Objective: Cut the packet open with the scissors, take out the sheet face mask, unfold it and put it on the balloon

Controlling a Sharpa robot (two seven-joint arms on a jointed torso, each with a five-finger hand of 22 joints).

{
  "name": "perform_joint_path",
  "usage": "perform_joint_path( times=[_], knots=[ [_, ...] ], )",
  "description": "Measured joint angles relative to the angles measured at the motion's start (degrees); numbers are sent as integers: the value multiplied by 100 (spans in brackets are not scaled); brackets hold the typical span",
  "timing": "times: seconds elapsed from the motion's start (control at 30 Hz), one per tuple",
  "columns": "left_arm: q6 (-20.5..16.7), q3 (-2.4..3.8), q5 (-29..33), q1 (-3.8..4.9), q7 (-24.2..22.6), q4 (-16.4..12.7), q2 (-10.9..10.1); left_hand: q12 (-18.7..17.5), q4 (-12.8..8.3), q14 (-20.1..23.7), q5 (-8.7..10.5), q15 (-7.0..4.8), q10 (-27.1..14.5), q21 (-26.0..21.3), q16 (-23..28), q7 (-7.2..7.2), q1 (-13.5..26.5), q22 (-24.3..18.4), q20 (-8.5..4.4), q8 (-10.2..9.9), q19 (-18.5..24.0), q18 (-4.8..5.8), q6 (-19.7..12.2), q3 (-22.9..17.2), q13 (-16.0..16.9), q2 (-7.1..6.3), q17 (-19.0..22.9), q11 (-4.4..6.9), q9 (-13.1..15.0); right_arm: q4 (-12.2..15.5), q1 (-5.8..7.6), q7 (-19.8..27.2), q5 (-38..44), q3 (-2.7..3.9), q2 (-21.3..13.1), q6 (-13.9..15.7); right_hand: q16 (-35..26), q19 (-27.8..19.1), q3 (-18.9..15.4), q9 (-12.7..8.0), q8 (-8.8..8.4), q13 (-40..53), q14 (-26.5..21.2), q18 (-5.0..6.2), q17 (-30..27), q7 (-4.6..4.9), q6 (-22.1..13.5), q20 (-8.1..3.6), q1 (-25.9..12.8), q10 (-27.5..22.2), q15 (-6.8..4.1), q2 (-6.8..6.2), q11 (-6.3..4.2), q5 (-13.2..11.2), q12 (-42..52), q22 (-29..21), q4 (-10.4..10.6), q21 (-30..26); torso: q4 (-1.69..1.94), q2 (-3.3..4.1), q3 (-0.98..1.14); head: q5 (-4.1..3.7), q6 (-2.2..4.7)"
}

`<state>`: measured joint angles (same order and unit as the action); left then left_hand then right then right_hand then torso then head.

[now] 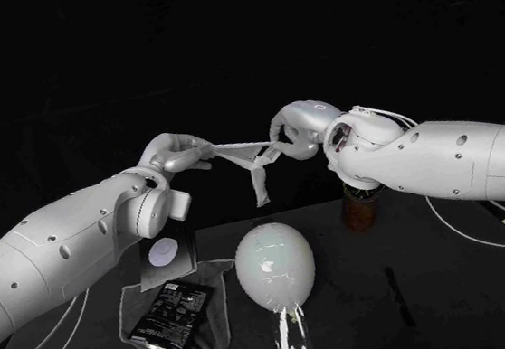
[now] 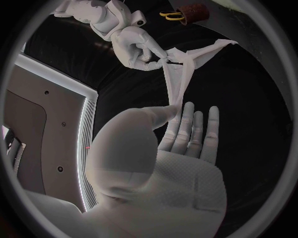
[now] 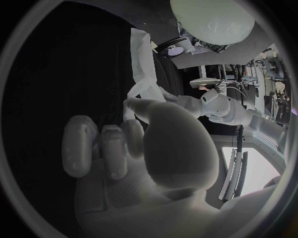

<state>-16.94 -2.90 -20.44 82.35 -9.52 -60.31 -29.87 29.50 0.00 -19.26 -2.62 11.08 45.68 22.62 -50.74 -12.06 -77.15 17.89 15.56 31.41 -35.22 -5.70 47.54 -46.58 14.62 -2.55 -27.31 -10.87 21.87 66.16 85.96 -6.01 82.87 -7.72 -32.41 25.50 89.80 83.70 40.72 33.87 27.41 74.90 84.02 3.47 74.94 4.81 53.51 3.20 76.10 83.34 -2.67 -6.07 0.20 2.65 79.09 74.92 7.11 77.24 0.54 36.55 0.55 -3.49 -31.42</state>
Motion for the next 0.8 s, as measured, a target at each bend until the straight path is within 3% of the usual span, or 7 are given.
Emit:
perform_joint_path(
  times=[0.23, 0.8],
  knots=[
    [31, 0, -171, -6, -99, 18, -19, 7, 0, 0, 0, 0, 0, 35, 0, -1, 0, 17, 0, 0, 0, 0, -18, 0, -6, 0, 15, 0, 0, 103, 9, -6, 124, -3, -24, 326, -4, 1, 0, -6, 11, 1, 0, 0, -4, -13, 12, 0, -21, 10, 0, -21, 0, 1, 23, 2, 0, 53, 3, 1, 1, -4, -11],
    [-4, -1, -407, -24, -343, 173, 7, 181, 40, -138, 0, -49, 53, 280, -125, -1, -23, 187, -21, -6, 21, 1, -21, 91, -24, 23, 153, 32, 1, -14, 18, 111, 251, -2, 48, 899, 1, -1, -2, -33, 12, 5, 0, -1, 1, -37, 33, 0, -42, 29, 1, -42, -19, -2, 52, 1, 1, 52, -2, 6, 2, 2, -44]
  ],
)
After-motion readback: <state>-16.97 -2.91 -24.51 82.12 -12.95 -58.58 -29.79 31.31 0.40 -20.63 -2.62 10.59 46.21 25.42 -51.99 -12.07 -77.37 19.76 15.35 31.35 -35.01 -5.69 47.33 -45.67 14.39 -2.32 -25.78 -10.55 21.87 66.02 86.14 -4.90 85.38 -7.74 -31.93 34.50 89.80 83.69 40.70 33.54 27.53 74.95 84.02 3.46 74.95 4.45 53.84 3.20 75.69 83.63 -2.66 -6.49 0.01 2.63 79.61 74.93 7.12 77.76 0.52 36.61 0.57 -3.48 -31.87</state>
